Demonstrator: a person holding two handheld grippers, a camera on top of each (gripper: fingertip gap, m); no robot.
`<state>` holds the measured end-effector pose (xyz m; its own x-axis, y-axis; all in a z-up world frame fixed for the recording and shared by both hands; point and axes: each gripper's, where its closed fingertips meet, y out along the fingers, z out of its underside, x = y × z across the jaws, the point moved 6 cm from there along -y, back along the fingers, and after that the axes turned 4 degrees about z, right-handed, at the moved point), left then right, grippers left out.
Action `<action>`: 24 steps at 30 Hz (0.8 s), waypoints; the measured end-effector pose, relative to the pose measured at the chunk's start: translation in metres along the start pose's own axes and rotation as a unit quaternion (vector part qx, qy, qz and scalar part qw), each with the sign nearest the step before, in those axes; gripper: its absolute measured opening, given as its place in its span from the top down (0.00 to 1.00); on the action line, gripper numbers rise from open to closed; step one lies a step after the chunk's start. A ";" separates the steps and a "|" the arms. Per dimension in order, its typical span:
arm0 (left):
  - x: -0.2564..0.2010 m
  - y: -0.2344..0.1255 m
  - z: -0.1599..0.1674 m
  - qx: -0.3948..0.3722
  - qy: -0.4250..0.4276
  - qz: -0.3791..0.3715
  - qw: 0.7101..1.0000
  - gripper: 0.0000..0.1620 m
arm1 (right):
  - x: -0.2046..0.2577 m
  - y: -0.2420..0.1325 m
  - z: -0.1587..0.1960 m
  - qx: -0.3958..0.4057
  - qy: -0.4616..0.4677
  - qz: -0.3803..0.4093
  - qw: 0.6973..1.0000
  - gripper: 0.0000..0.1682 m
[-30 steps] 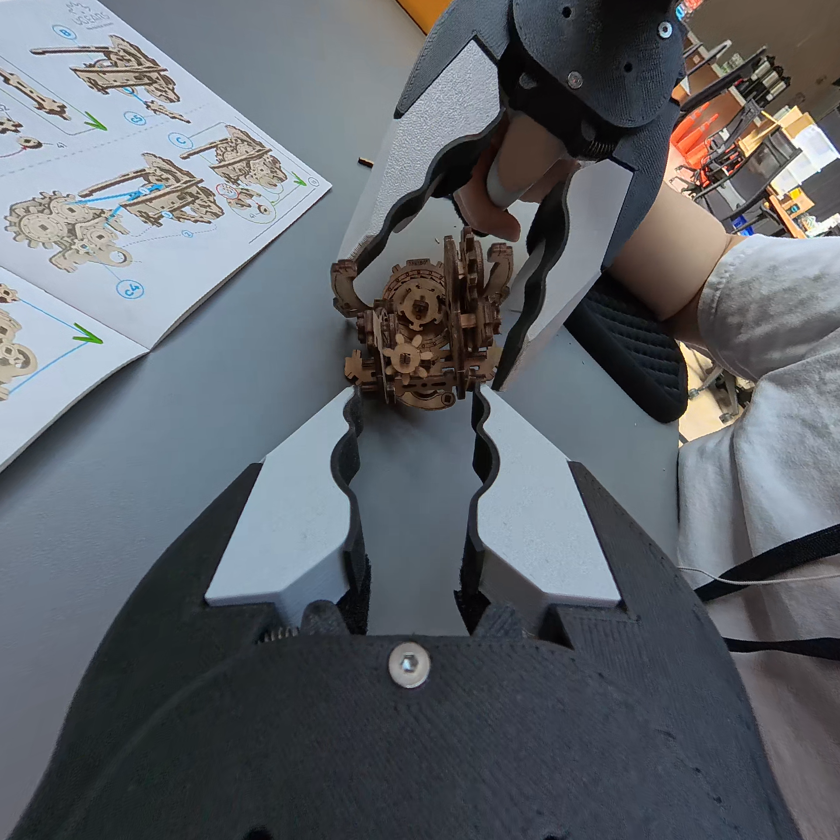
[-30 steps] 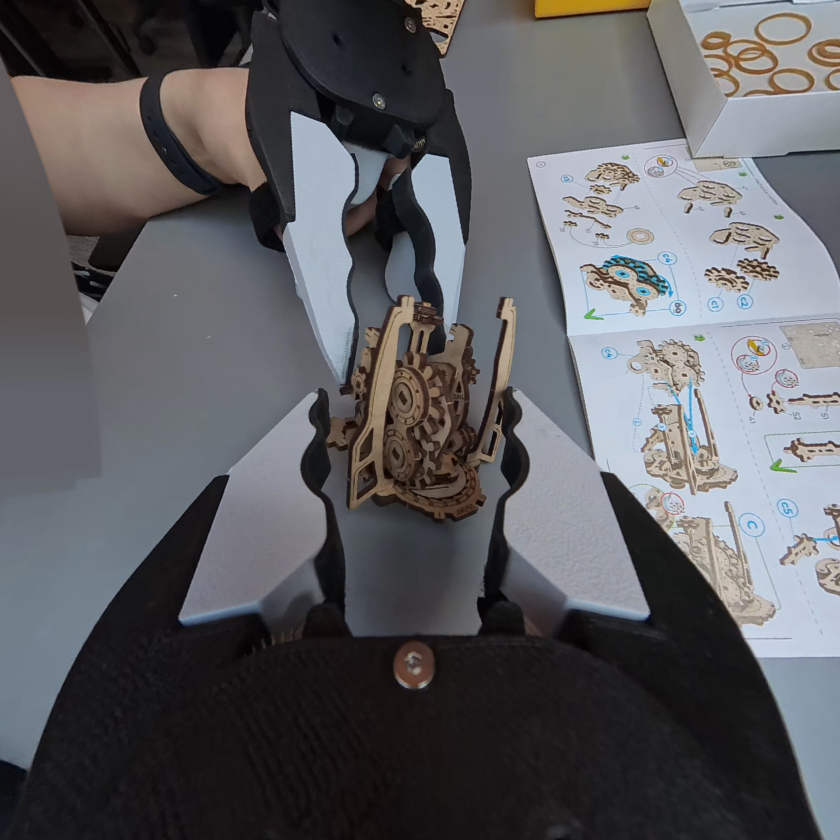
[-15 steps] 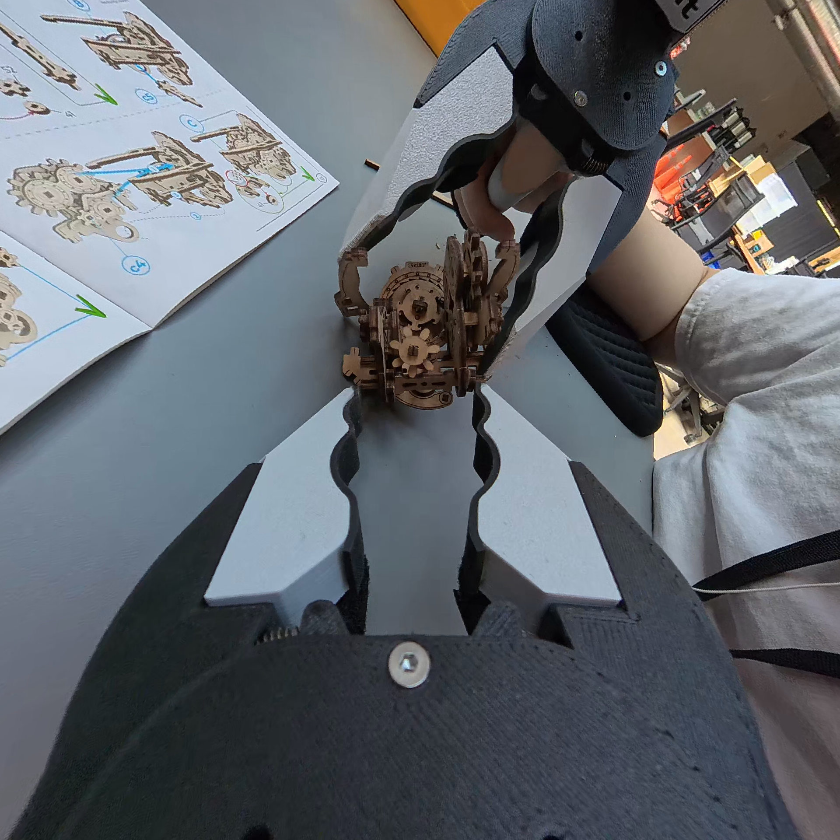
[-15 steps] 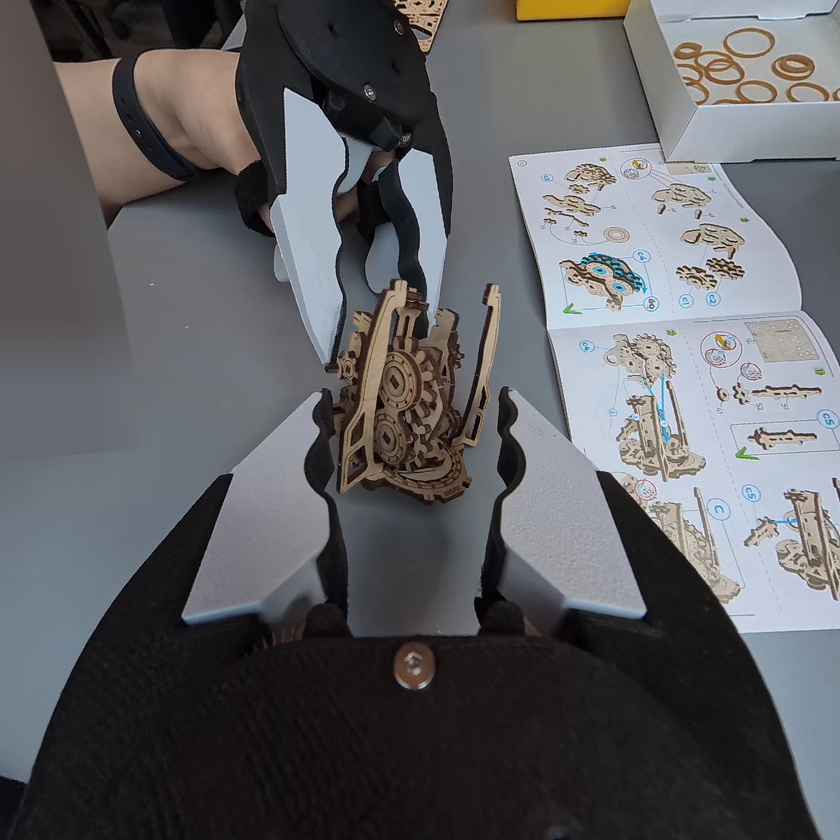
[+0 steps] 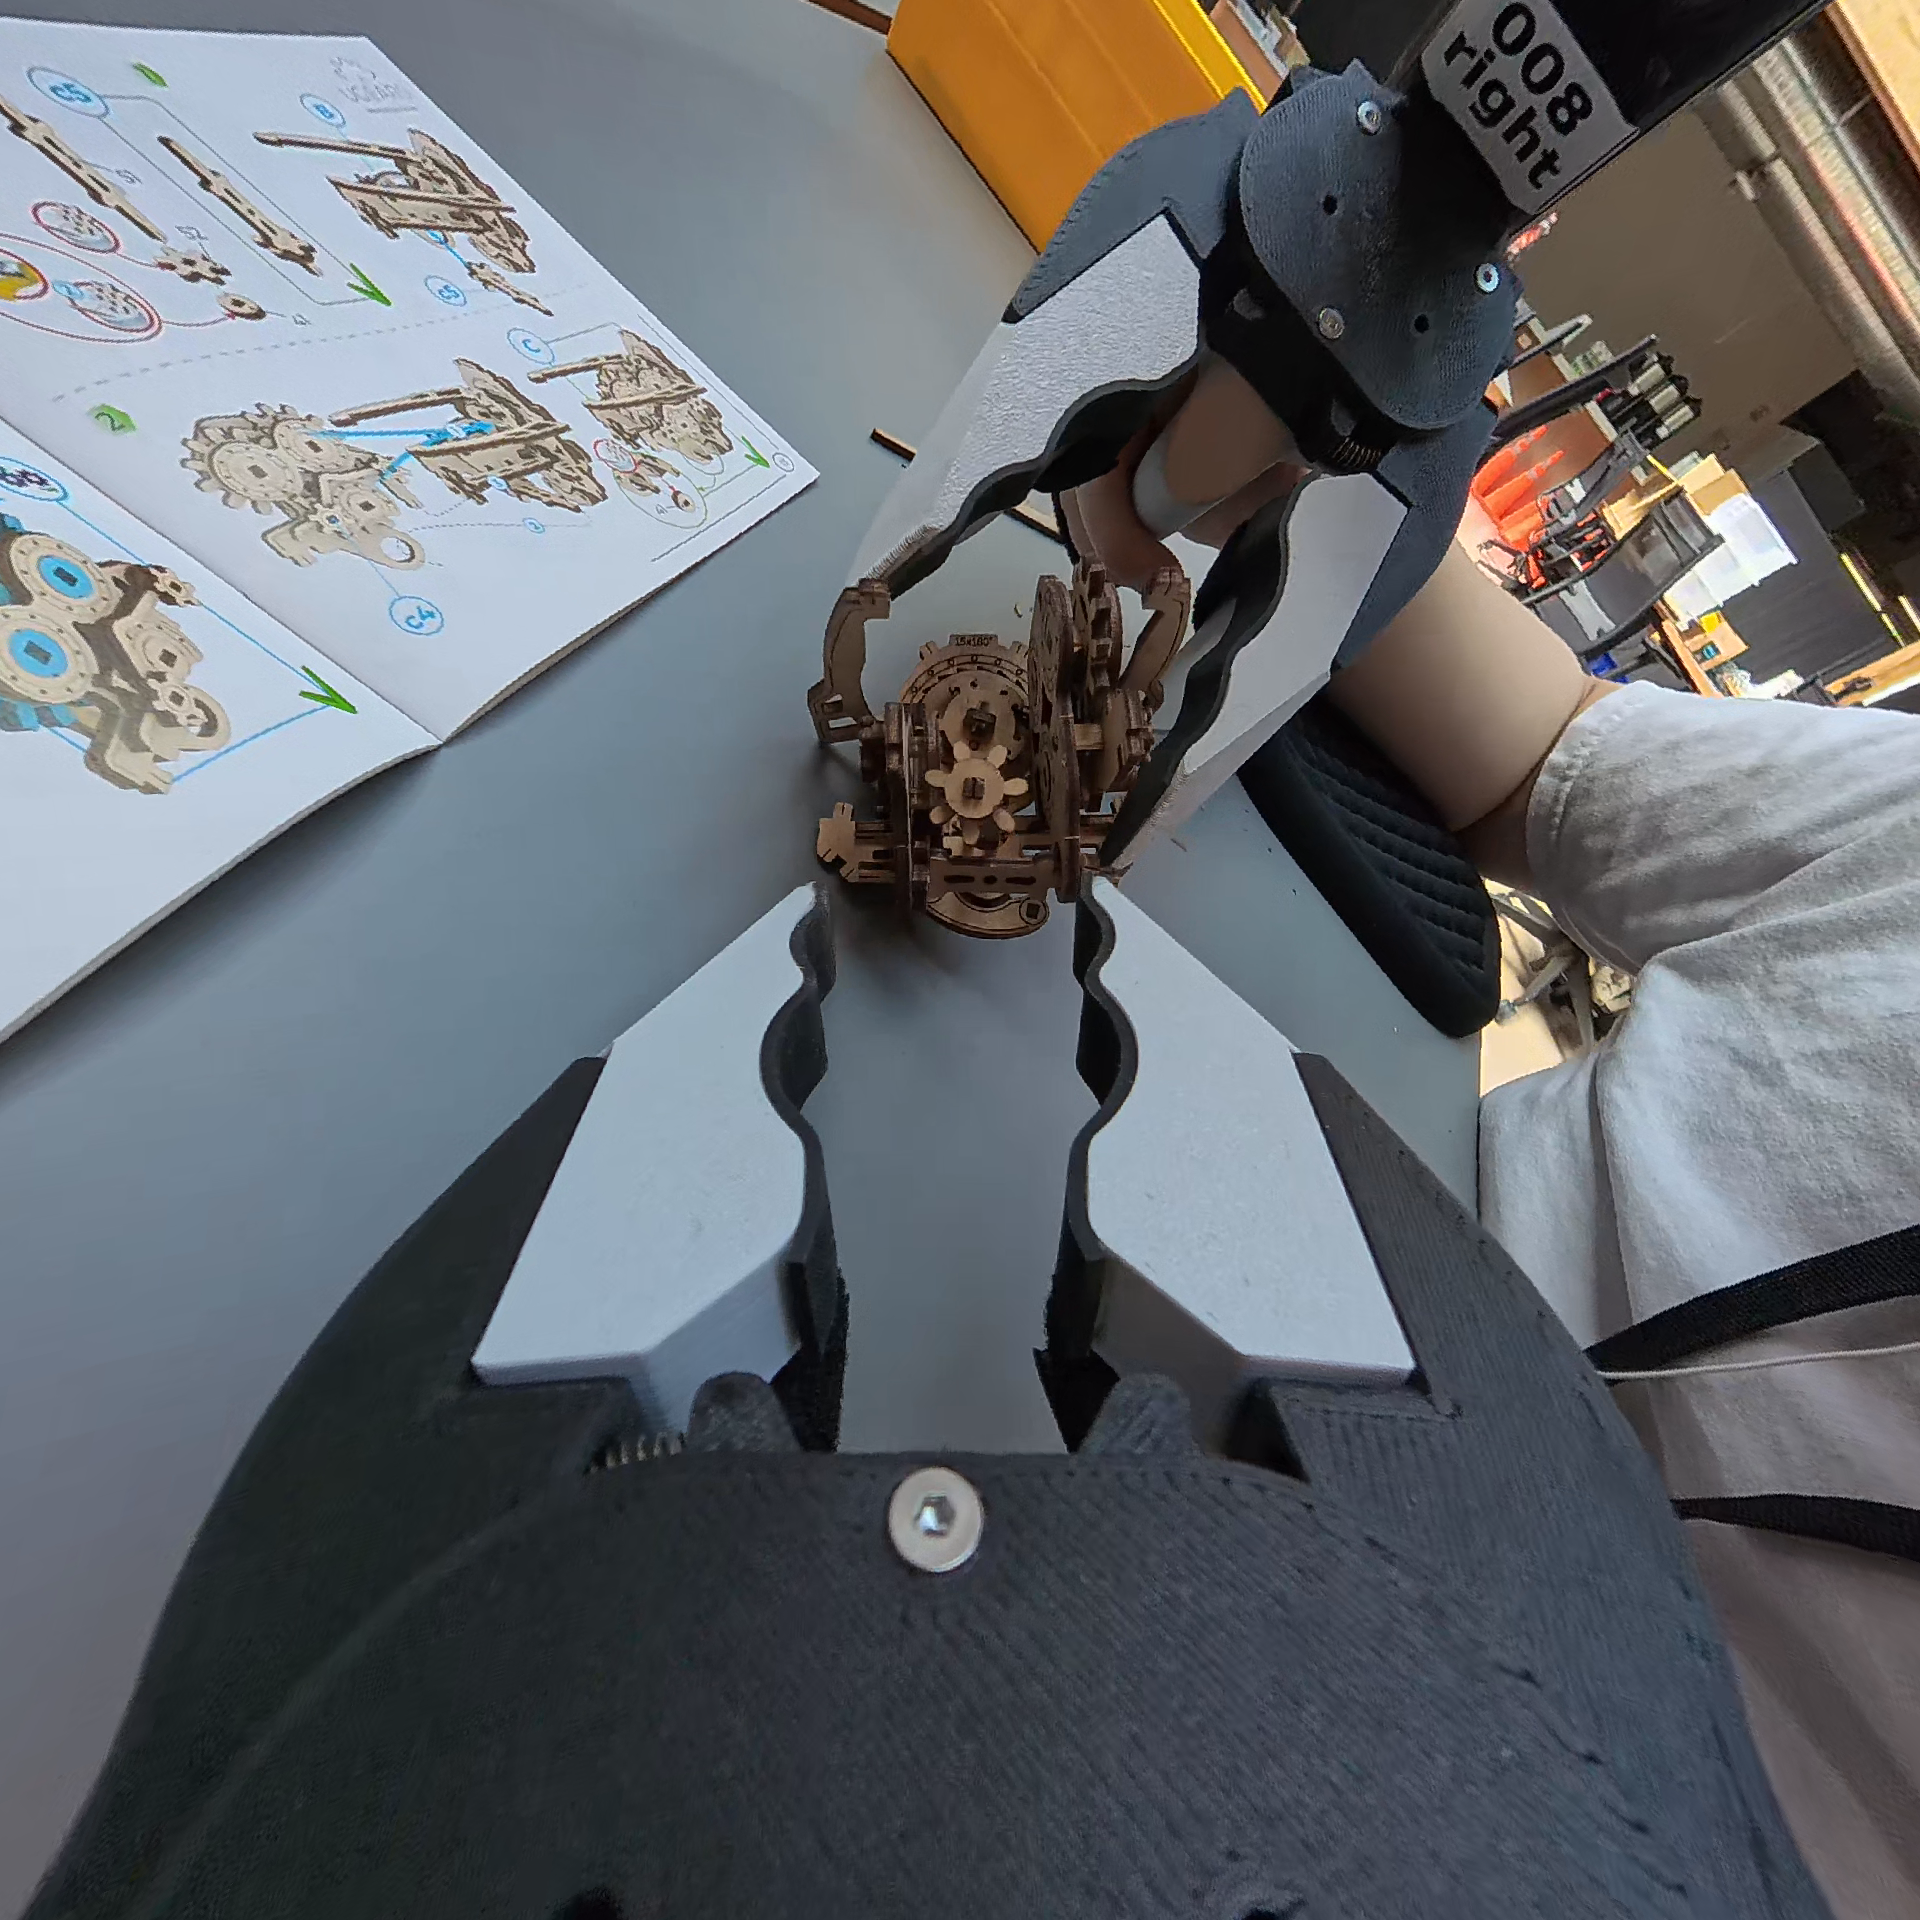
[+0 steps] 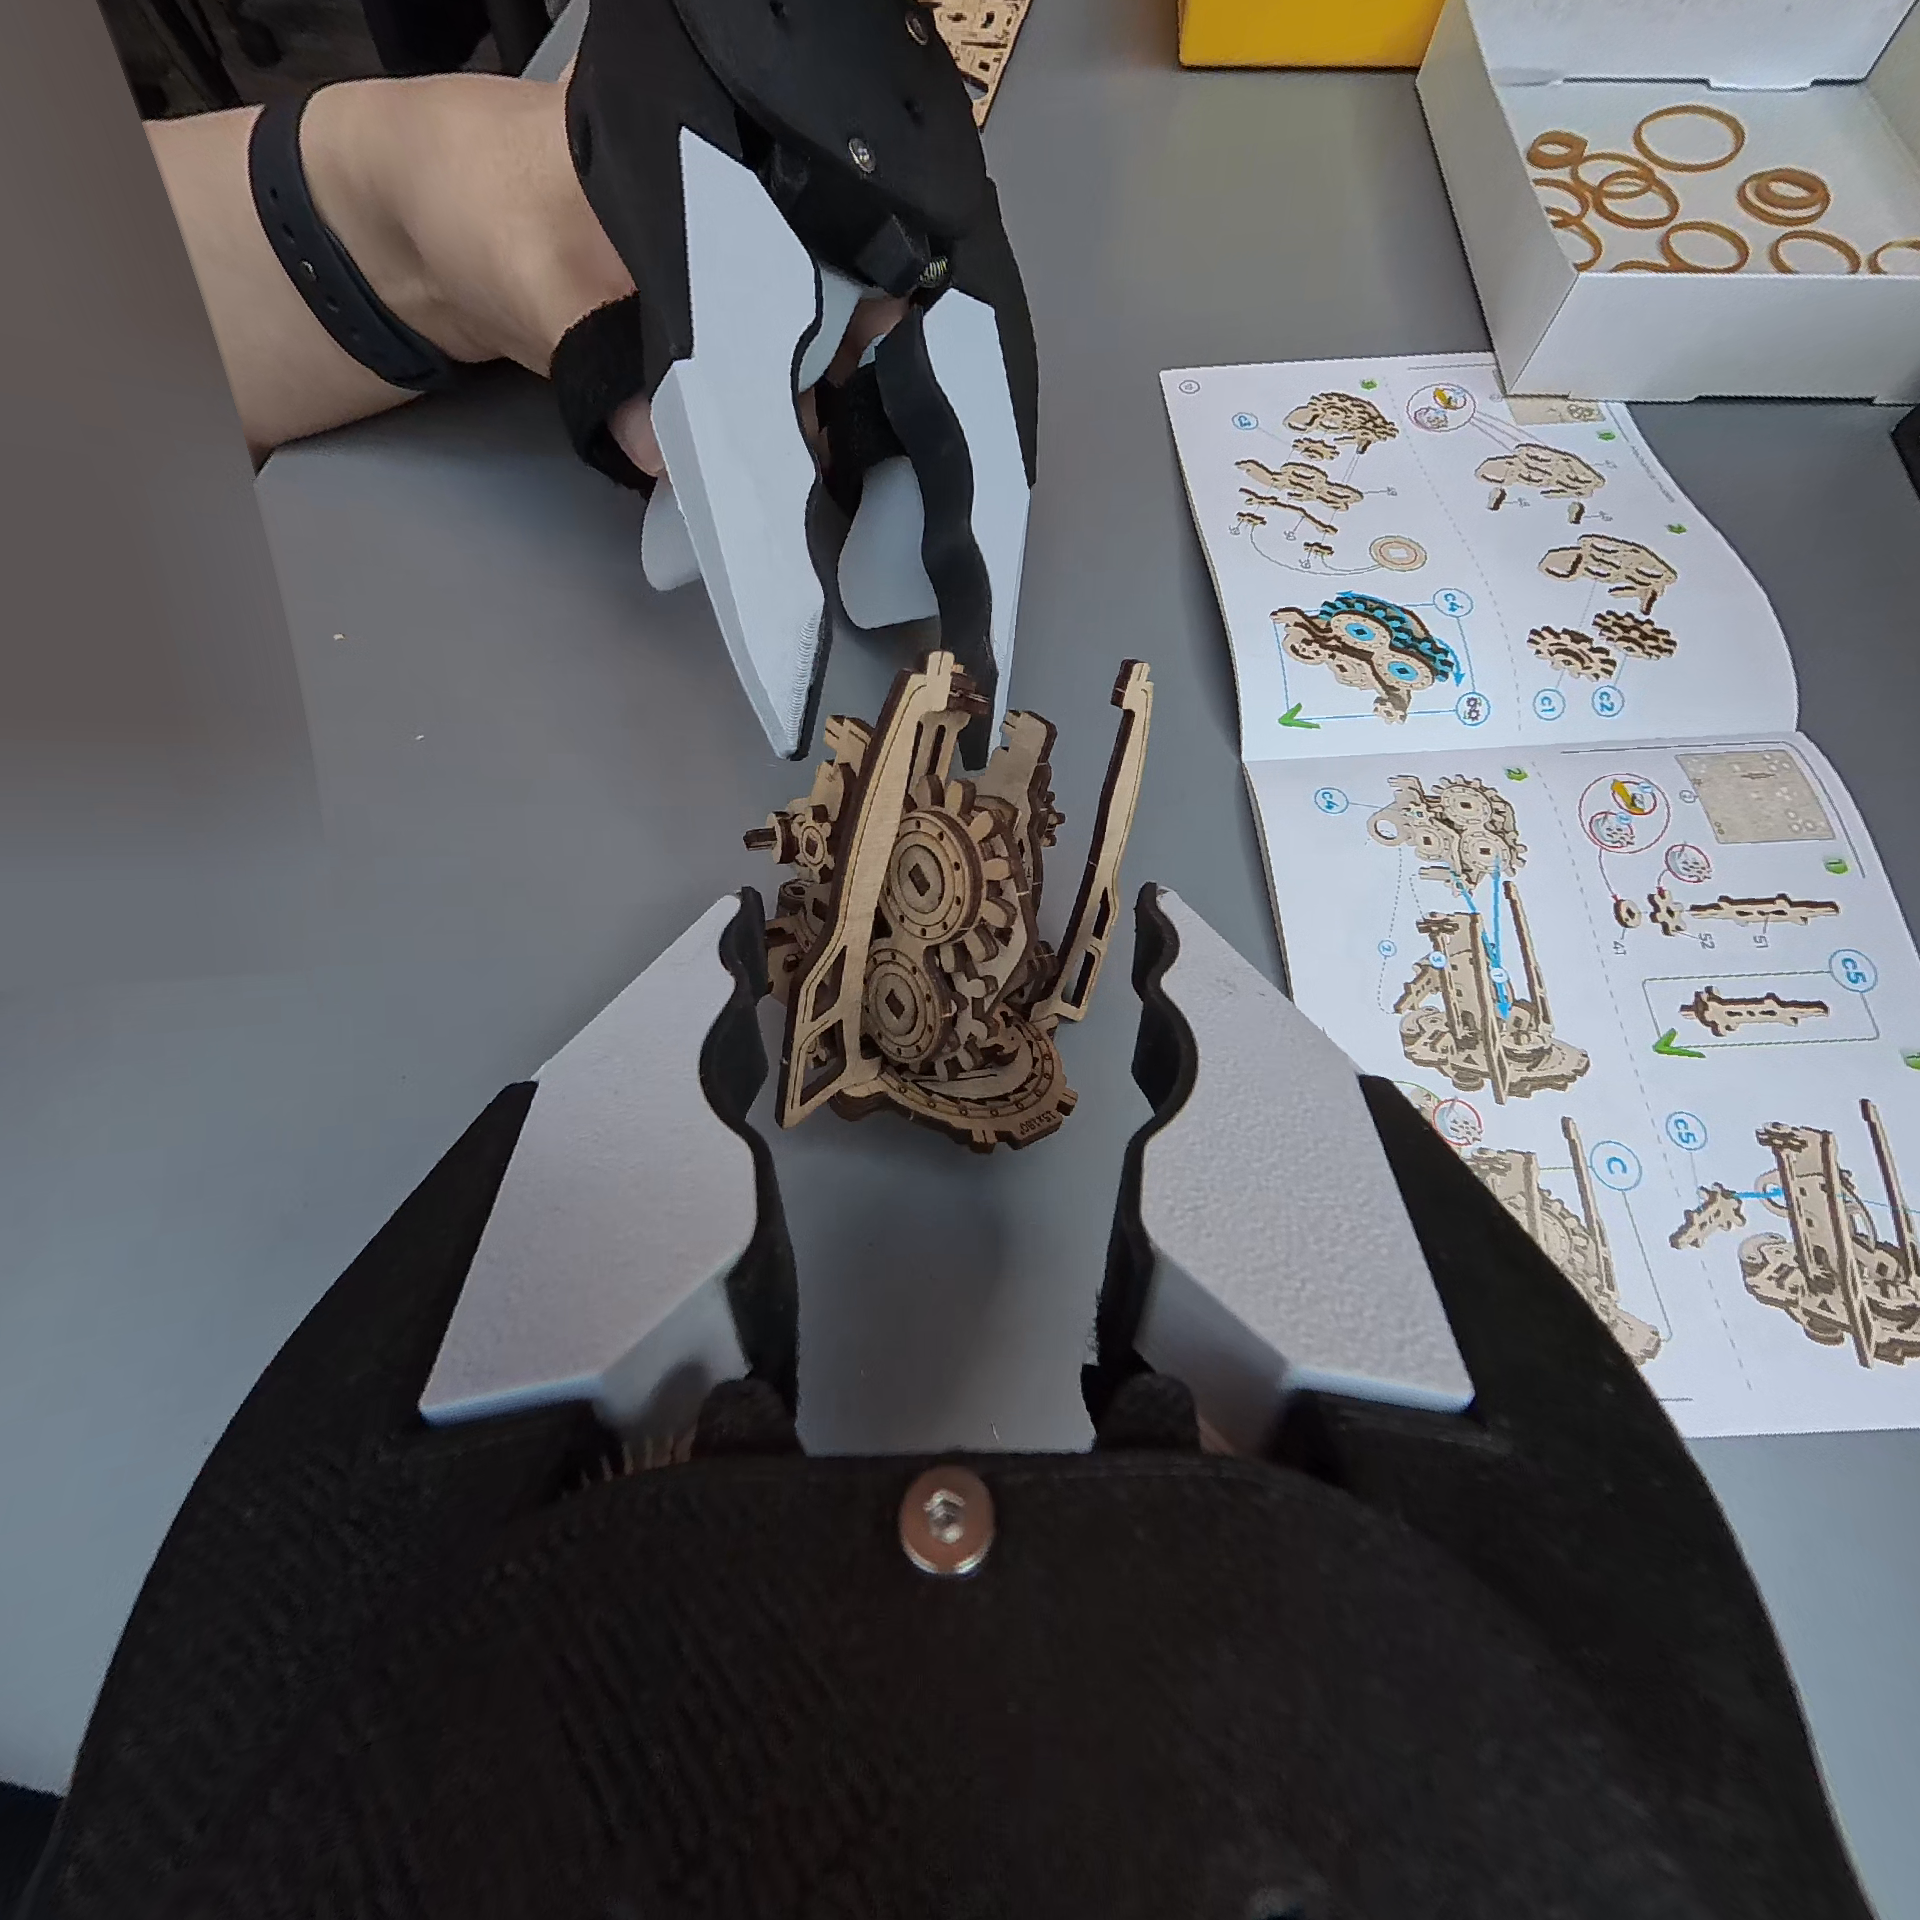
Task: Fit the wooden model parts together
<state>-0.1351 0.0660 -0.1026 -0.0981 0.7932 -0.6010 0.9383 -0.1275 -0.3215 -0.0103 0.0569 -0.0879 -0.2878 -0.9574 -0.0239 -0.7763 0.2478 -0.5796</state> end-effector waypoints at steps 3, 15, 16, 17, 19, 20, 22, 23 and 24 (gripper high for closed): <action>-0.001 -0.001 -0.001 -0.005 0.001 0.007 1.000 0.75 | -0.001 -0.002 0.000 -0.001 -0.003 0.005 1.000 0.59; -0.010 0.009 0.006 0.032 0.040 0.009 0.999 0.75 | -0.007 -0.013 0.001 0.014 -0.028 0.032 0.999 0.59; -0.010 0.009 0.006 0.030 0.040 0.009 0.999 0.75 | -0.008 -0.014 0.001 0.017 -0.031 0.034 0.999 0.59; -0.011 0.009 0.005 0.029 0.040 0.010 0.999 0.75 | -0.009 -0.015 0.001 0.019 -0.033 0.036 0.999 0.59; -0.010 0.010 0.005 0.027 0.039 0.008 0.999 0.75 | -0.011 -0.018 0.002 0.023 -0.035 0.039 0.998 0.59; -0.010 0.010 0.005 0.026 0.040 0.007 0.999 0.74 | -0.011 -0.019 0.003 0.025 -0.036 0.041 0.998 0.59; -0.012 0.011 0.004 0.021 0.044 0.009 0.999 0.74 | -0.013 -0.022 0.004 0.028 -0.040 0.044 0.998 0.59; -0.013 0.012 0.003 0.019 0.046 0.011 0.999 0.73 | -0.014 -0.023 0.004 0.030 -0.041 0.045 0.998 0.59; -0.014 0.013 0.003 0.017 0.050 0.011 0.999 0.73 | -0.014 -0.024 0.005 0.033 -0.043 0.047 0.997 0.59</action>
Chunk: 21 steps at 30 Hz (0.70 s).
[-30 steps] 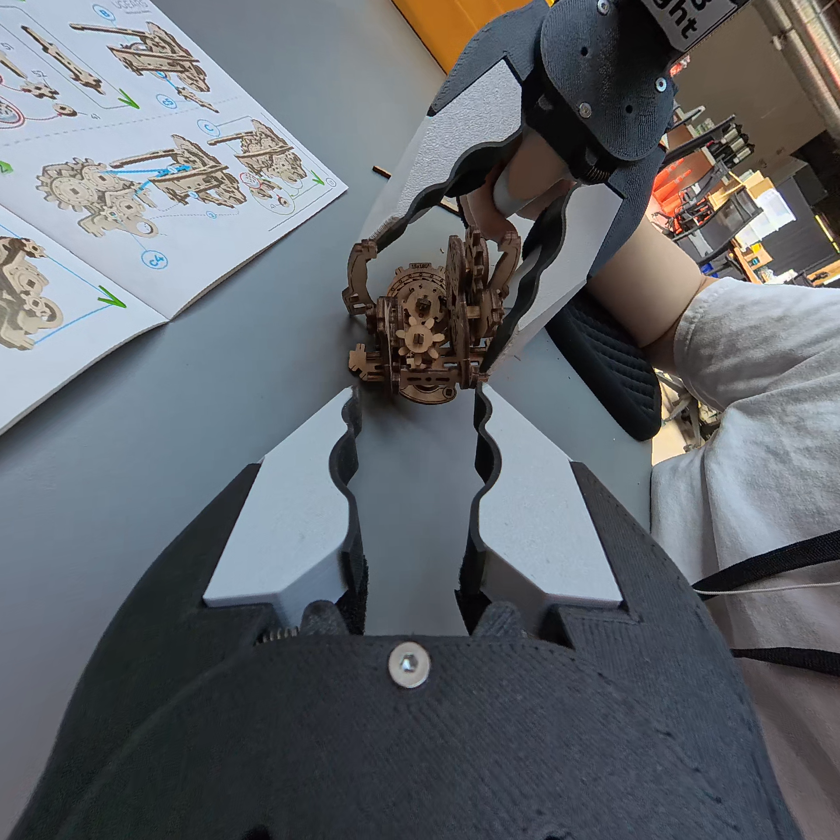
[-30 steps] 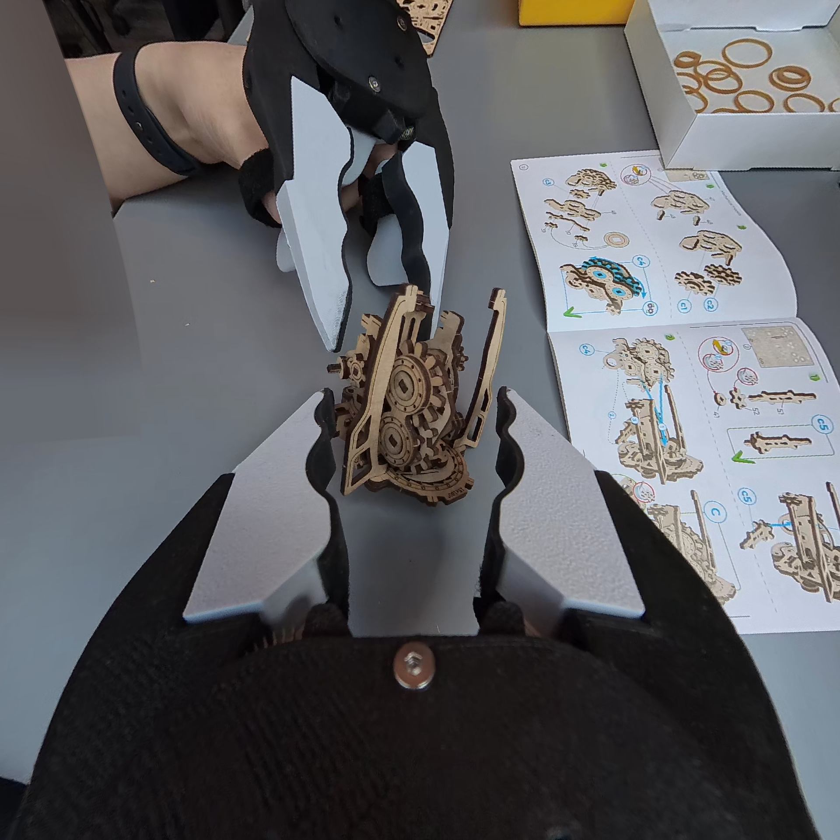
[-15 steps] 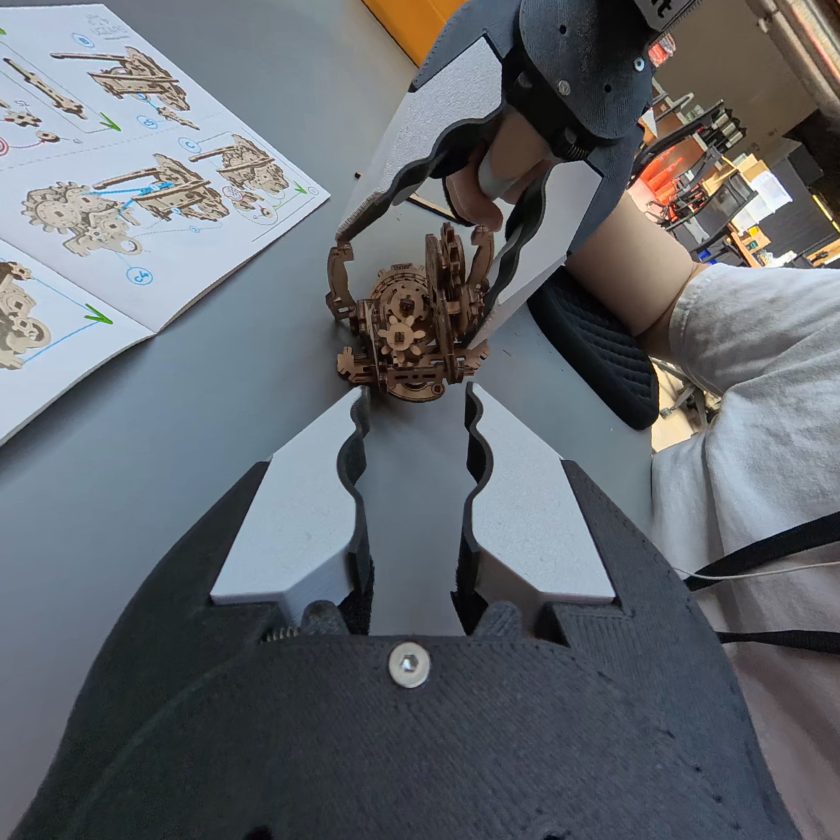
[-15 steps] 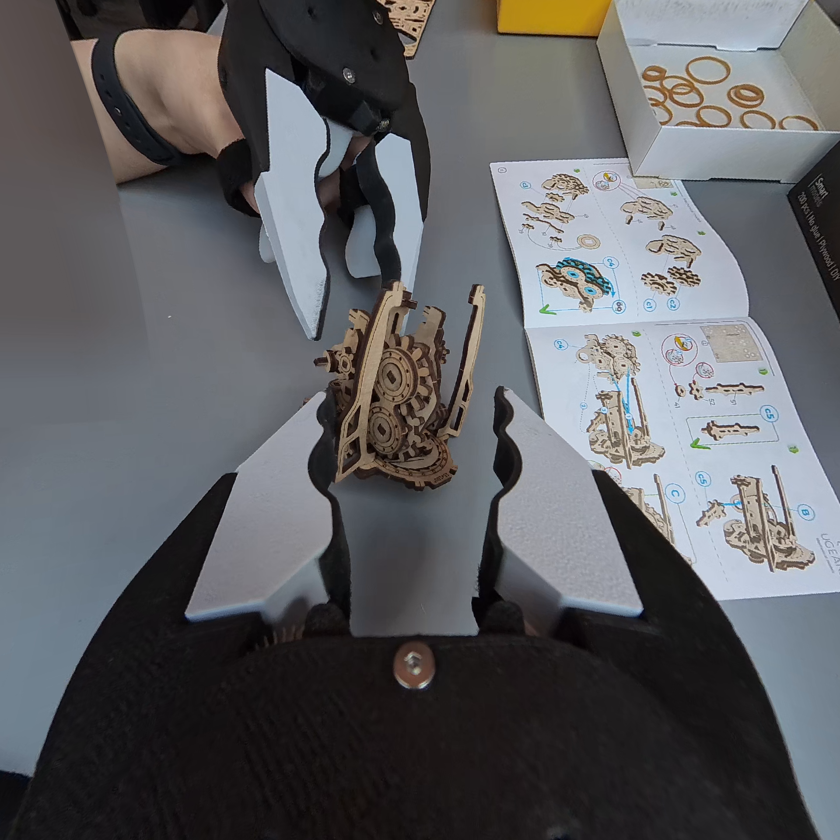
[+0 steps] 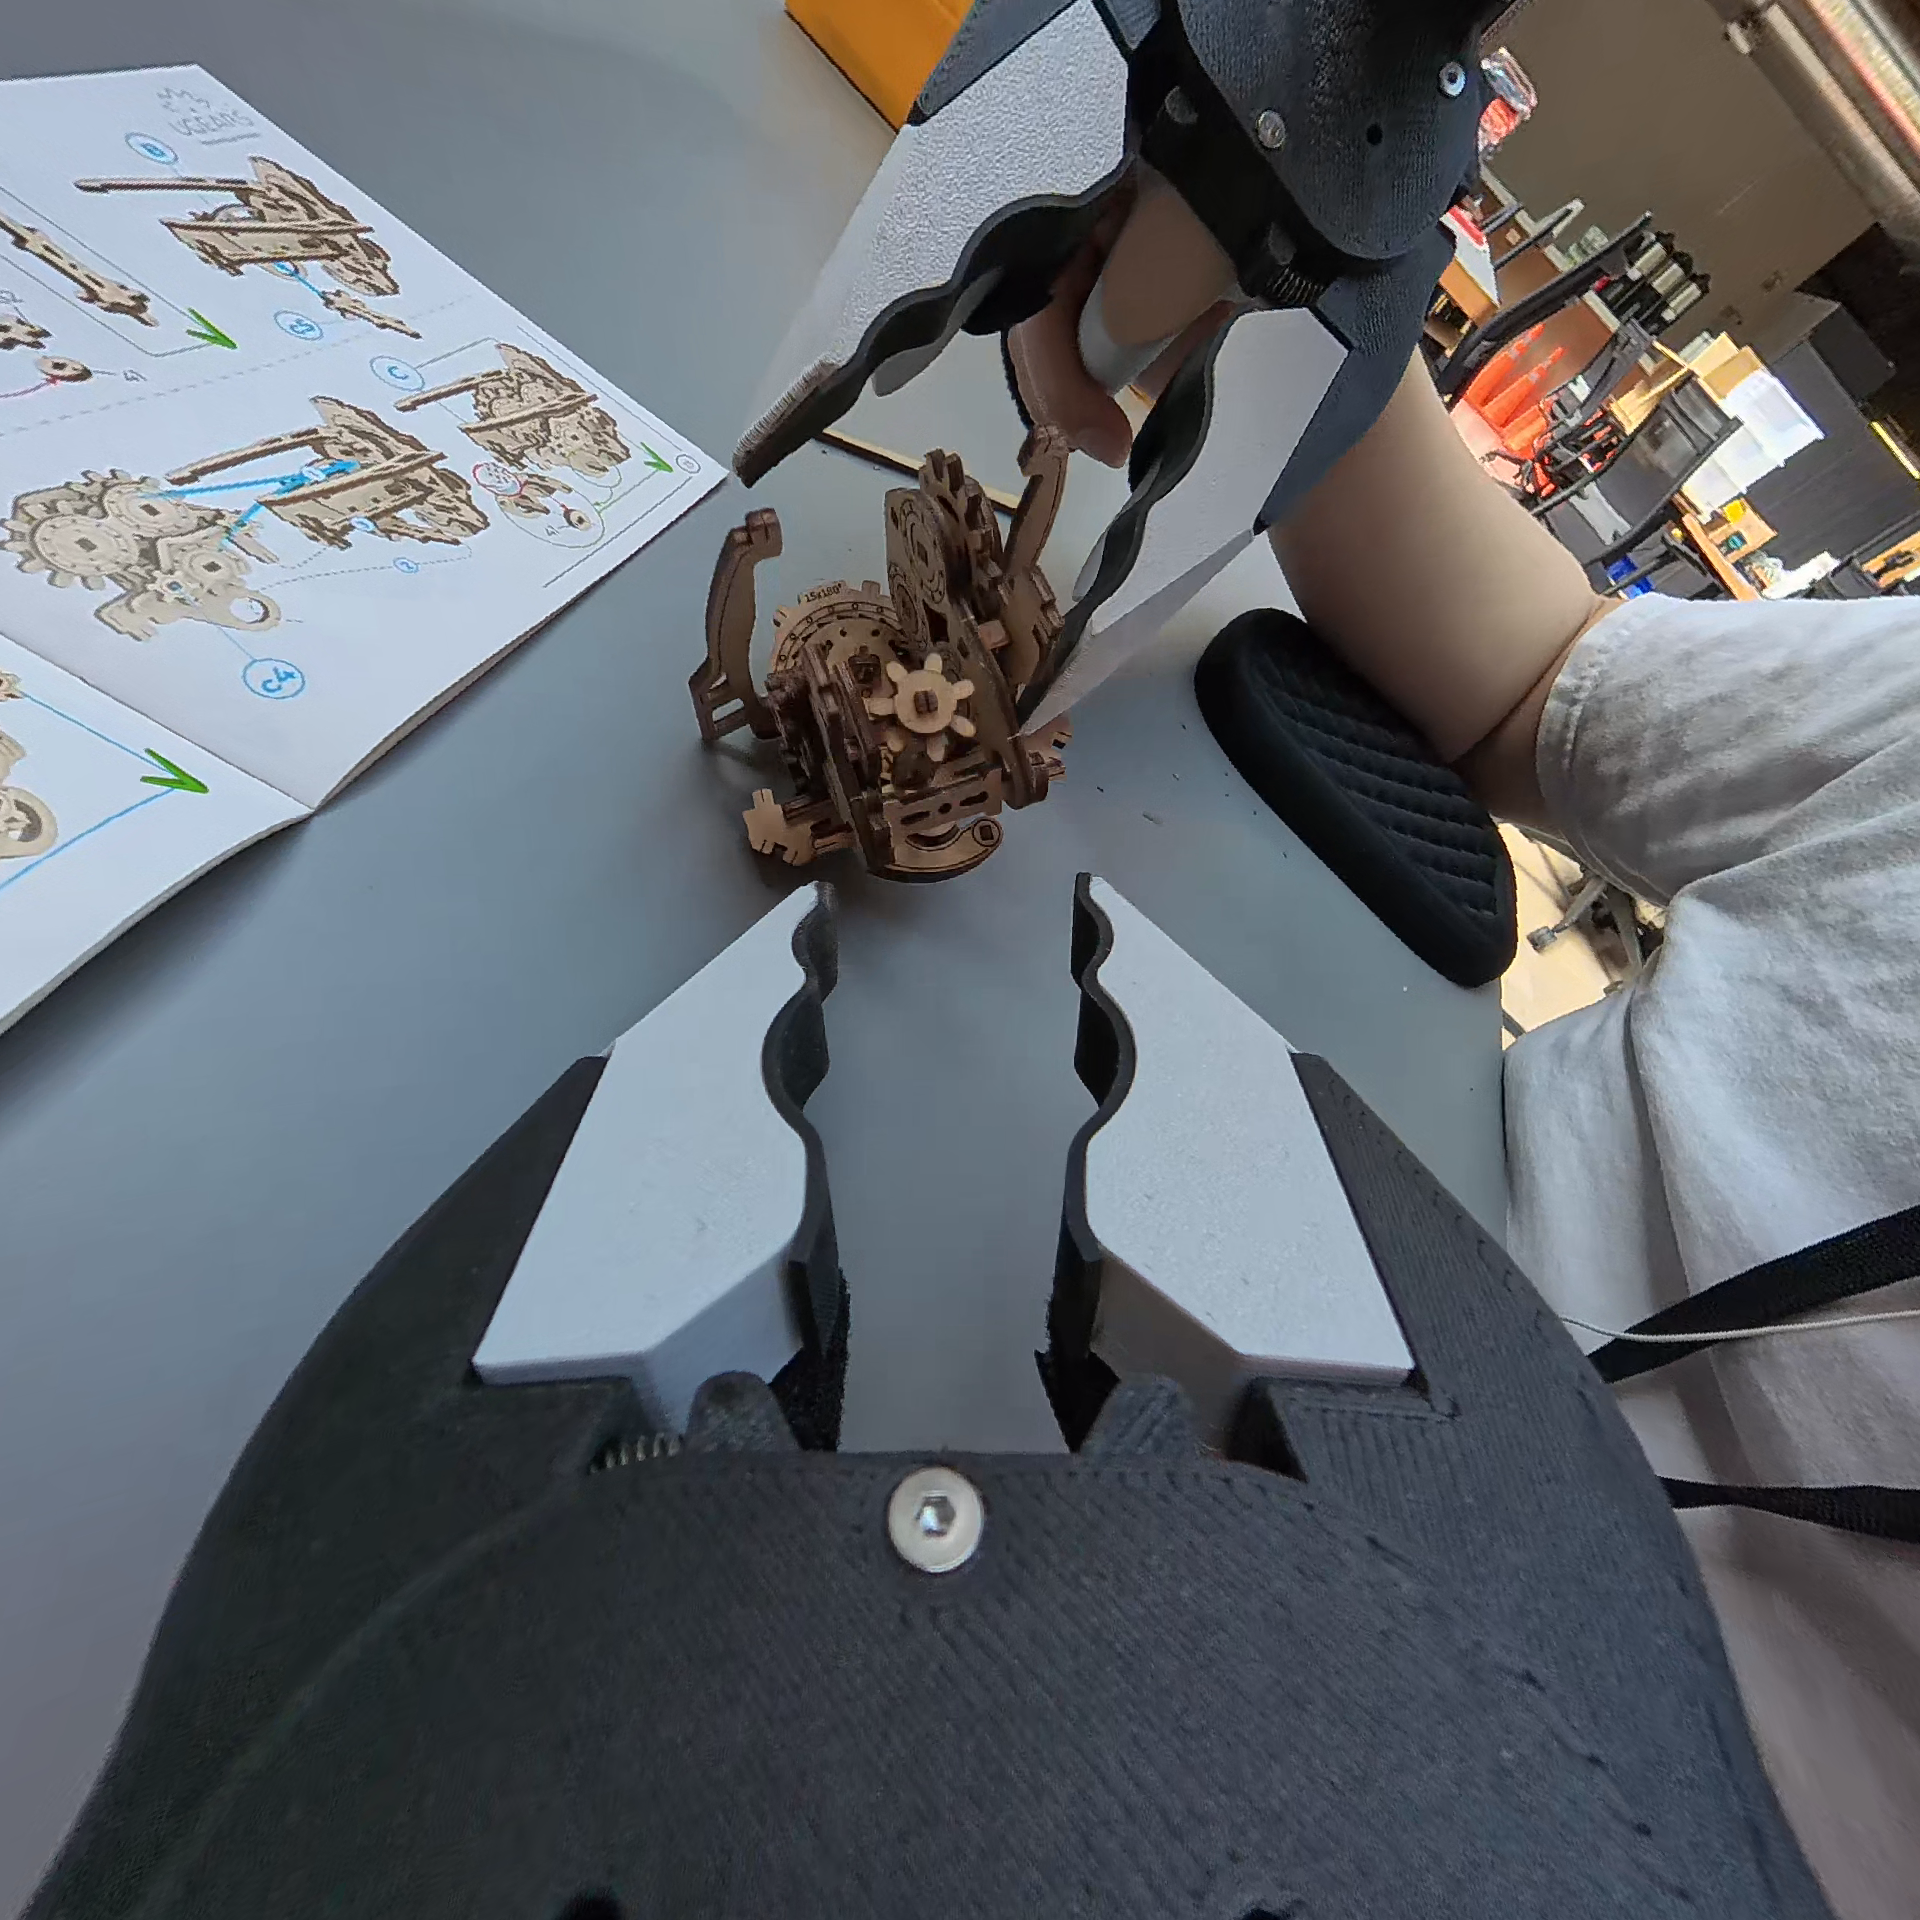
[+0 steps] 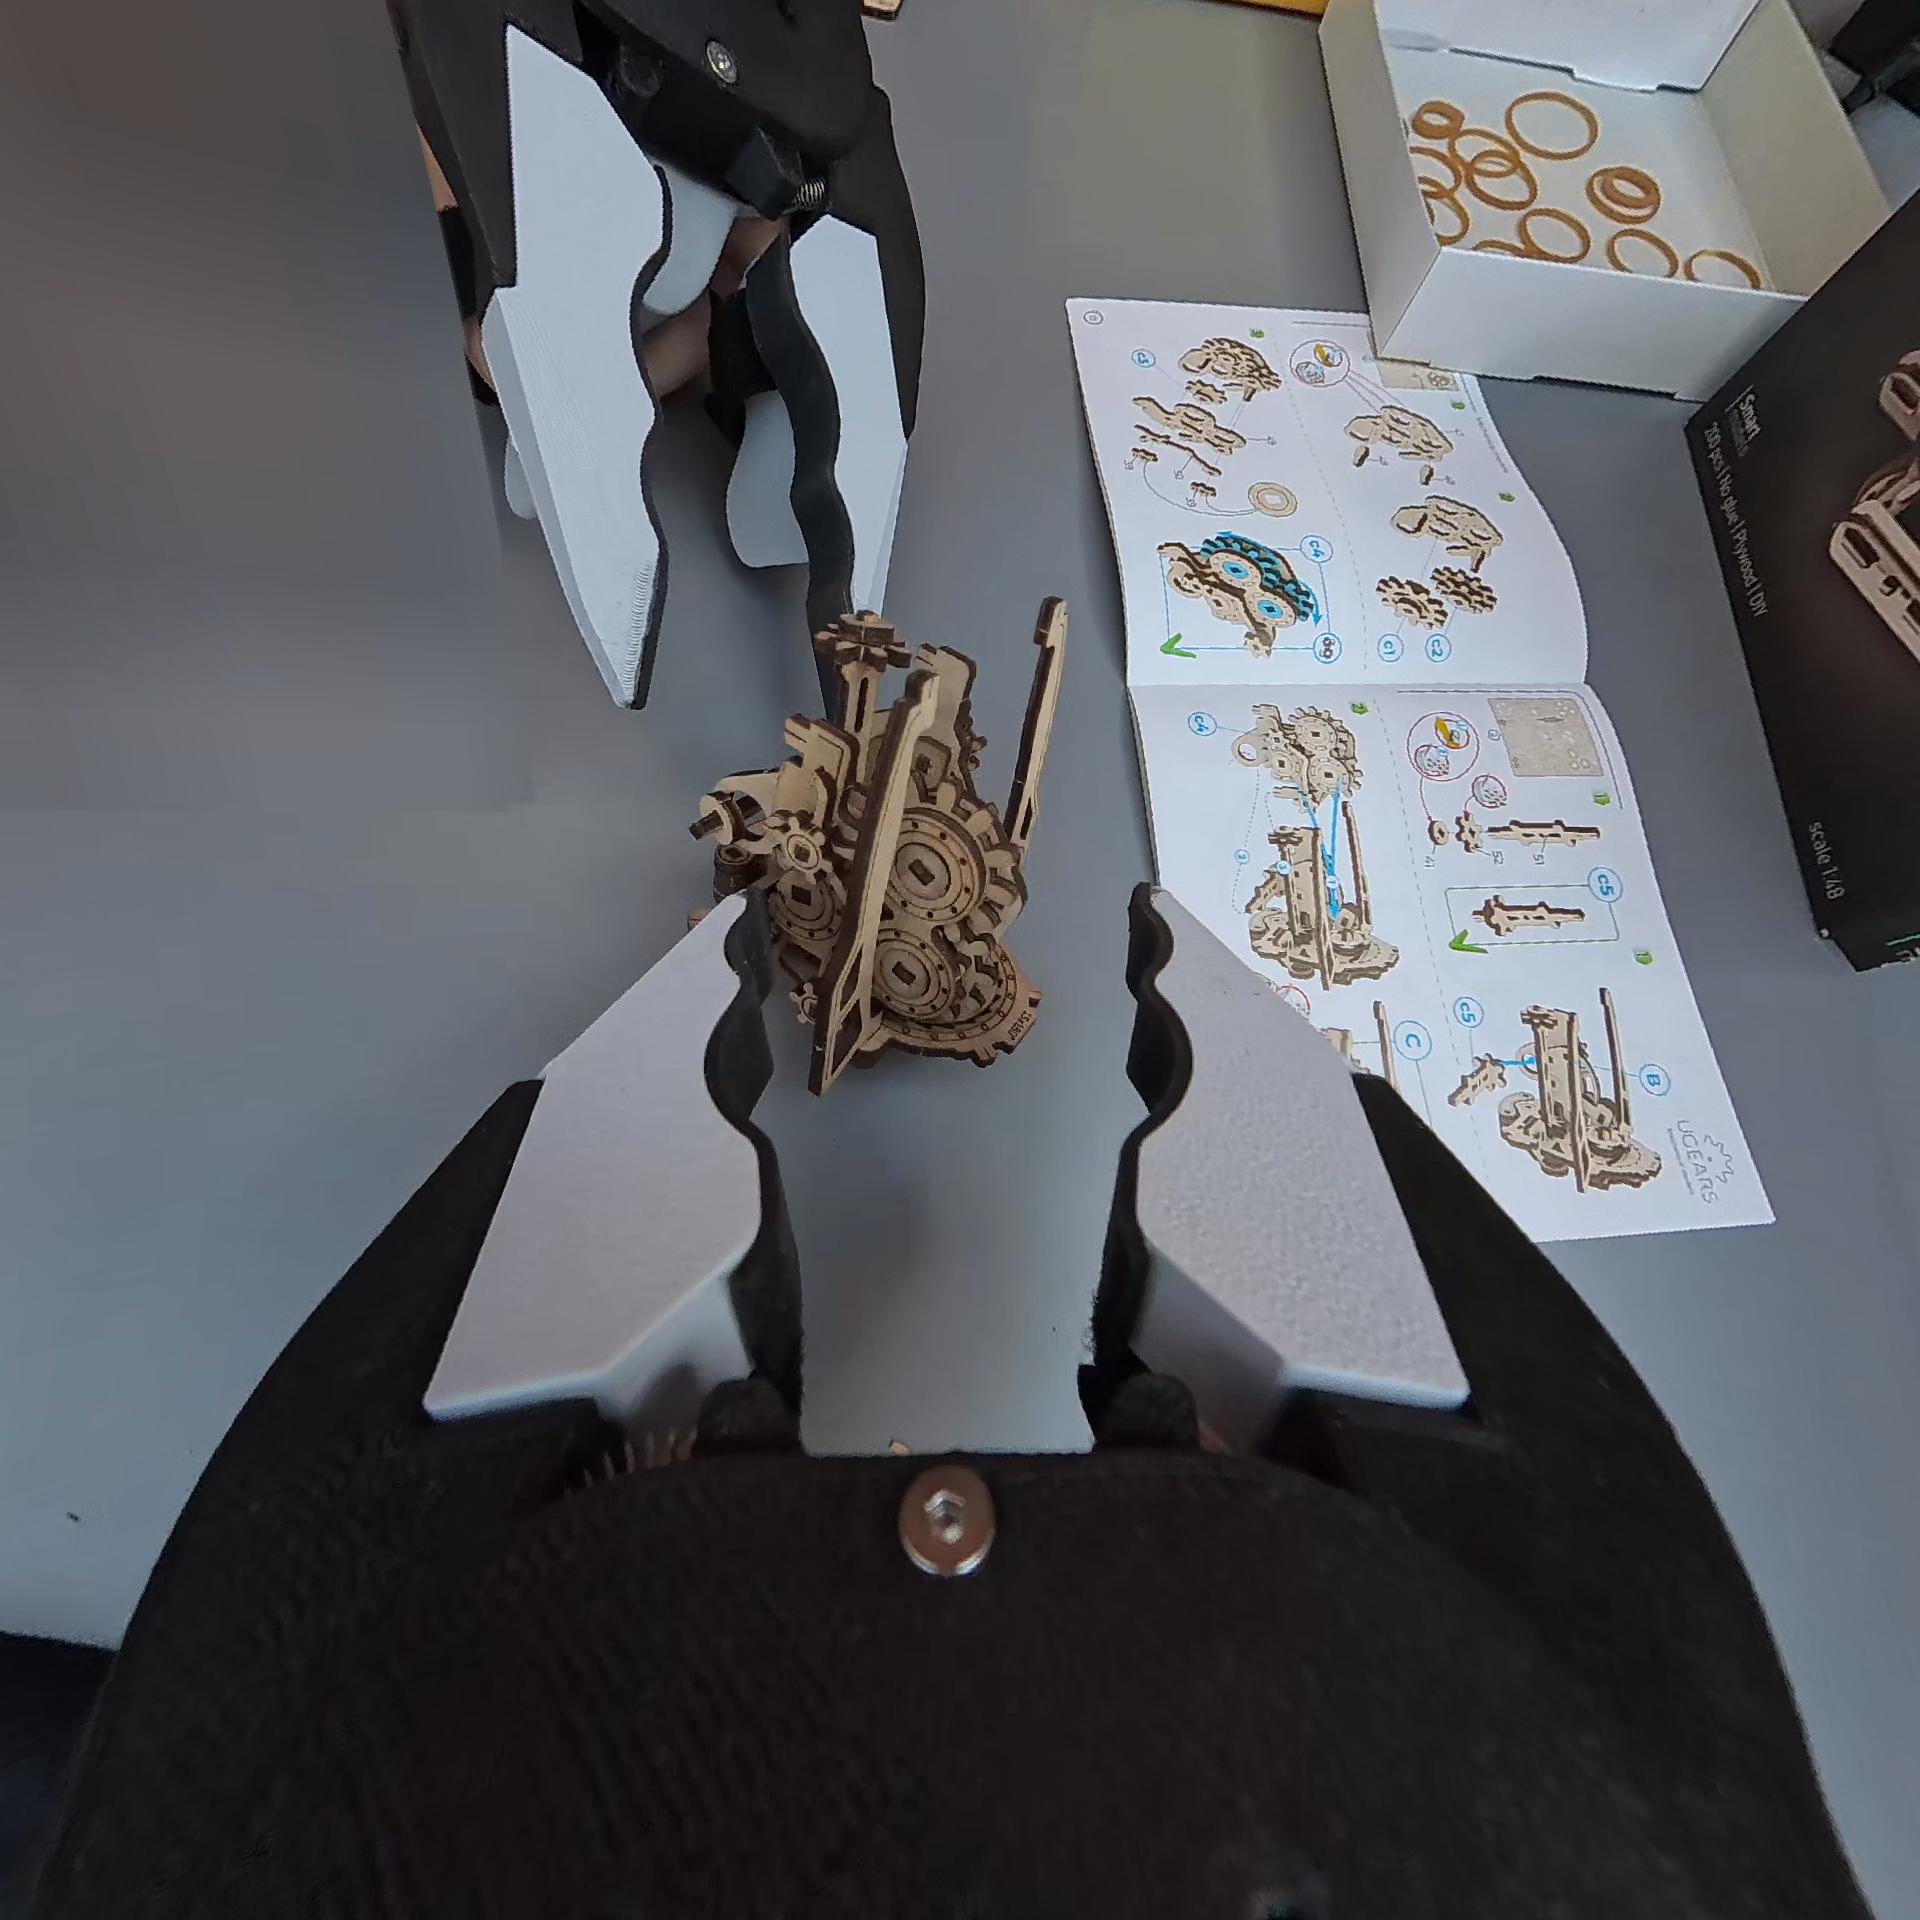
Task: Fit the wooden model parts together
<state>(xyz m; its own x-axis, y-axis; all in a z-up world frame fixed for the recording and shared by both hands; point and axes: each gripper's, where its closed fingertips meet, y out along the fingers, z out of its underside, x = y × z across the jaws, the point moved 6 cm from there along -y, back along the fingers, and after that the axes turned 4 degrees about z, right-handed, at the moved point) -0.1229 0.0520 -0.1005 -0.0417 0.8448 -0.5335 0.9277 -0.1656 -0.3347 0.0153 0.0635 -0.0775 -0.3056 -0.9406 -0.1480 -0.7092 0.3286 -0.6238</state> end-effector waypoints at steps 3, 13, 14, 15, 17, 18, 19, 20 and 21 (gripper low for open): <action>-0.001 0.002 -0.001 -0.003 0.006 -0.004 1.000 0.72 | -0.001 -0.002 0.002 0.003 -0.004 0.006 1.000 0.59; -0.002 0.004 -0.003 -0.007 0.013 -0.009 1.000 0.71 | 0.001 -0.002 0.000 0.010 -0.017 0.016 1.000 0.60; -0.001 0.003 -0.003 -0.009 0.013 -0.012 1.000 0.71 | 0.002 -0.002 -0.001 0.011 -0.019 0.017 1.000 0.60; 0.000 0.003 -0.004 -0.012 0.013 -0.016 1.000 0.71 | 0.002 -0.001 -0.001 0.011 -0.022 0.018 1.000 0.60; 0.003 0.001 -0.005 -0.013 0.014 -0.028 0.999 0.71 | 0.004 0.000 -0.001 0.014 -0.027 0.018 0.999 0.61; 0.005 0.000 -0.005 -0.012 0.016 -0.033 0.999 0.71 | 0.004 0.000 -0.001 0.017 -0.029 0.018 0.999 0.61; 0.006 0.000 -0.005 -0.011 0.018 -0.037 0.999 0.71 | 0.005 0.000 0.000 0.020 -0.031 0.020 0.999 0.61; 0.006 0.000 -0.005 -0.011 0.019 -0.039 0.999 0.71 | 0.005 0.000 0.000 0.022 -0.034 0.022 0.999 0.61; 0.006 0.000 -0.006 -0.012 0.021 -0.040 0.999 0.72 | 0.005 0.000 0.000 0.023 -0.036 0.023 0.999 0.61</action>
<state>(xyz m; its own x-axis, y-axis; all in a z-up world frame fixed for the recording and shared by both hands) -0.1213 0.0603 -0.0995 -0.1017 0.8754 -0.4726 0.9305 -0.0843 -0.3563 0.0138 0.0586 -0.0785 -0.2888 -0.9291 -0.2310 -0.6648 0.3682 -0.6499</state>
